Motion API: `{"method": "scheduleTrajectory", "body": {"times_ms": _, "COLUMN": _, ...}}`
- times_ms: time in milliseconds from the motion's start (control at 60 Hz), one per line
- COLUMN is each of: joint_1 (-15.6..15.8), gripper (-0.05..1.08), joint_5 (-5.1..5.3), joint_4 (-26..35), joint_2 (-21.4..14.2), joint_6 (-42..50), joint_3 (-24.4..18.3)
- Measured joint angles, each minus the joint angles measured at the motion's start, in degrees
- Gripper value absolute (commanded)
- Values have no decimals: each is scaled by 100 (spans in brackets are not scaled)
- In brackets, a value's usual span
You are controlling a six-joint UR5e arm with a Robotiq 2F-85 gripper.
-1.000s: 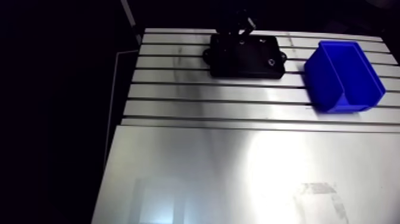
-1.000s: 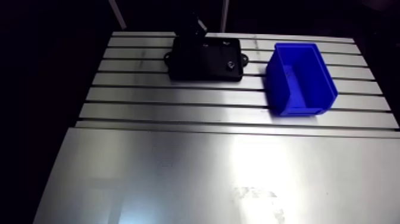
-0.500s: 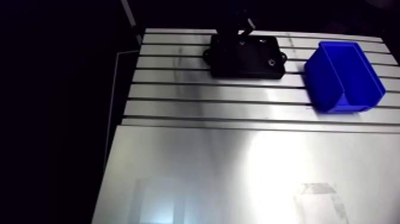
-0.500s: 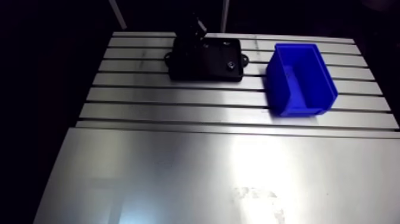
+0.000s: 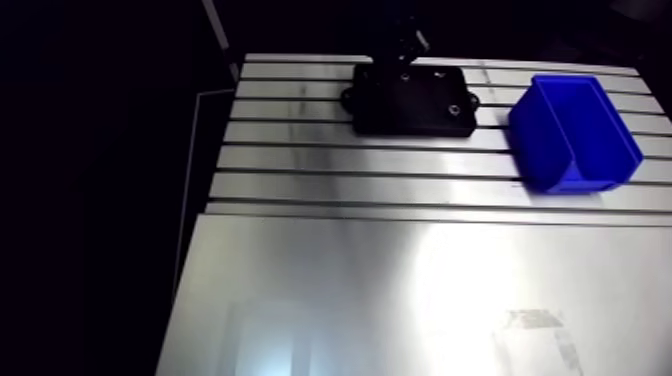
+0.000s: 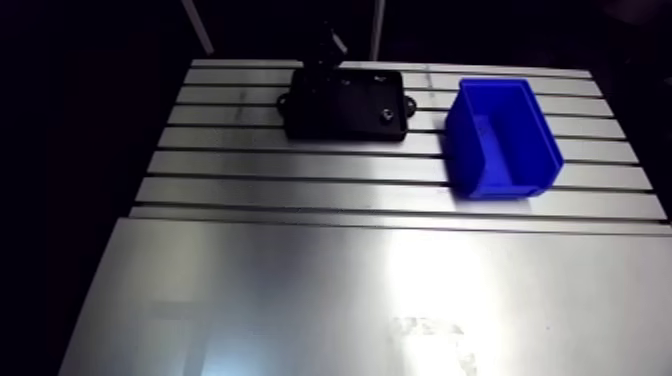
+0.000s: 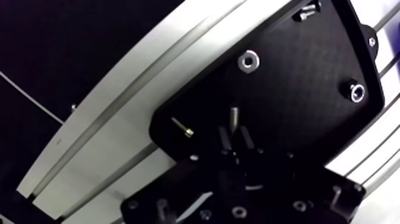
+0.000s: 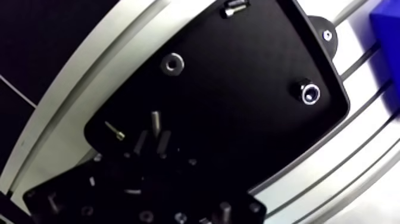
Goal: Pick up the M10 bolt from the tray and put it into the blue bin.
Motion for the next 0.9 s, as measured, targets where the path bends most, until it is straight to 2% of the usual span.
{"method": "scheduleTrajectory", "body": {"times_ms": 200, "joint_1": 13, "gripper": 102, "joint_5": 1, "joint_4": 10, "joint_2": -224, "joint_6": -100, "joint_3": 31}}
{"method": "scheduleTrajectory", "body": {"times_ms": 550, "joint_1": 11, "gripper": 98, "joint_5": 41, "joint_4": 107, "joint_2": -875, "joint_6": -1048, "joint_3": 114}}
{"method": "scheduleTrajectory", "body": {"times_ms": 750, "joint_1": -10, "gripper": 99, "joint_5": 90, "joint_4": 304, "joint_2": -1226, "joint_6": -1750, "joint_3": 98}}
{"method": "scheduleTrajectory", "body": {"times_ms": 900, "joint_1": -27, "gripper": 100, "joint_5": 115, "joint_4": 702, "joint_2": -1442, "joint_6": -2624, "joint_3": -35}}
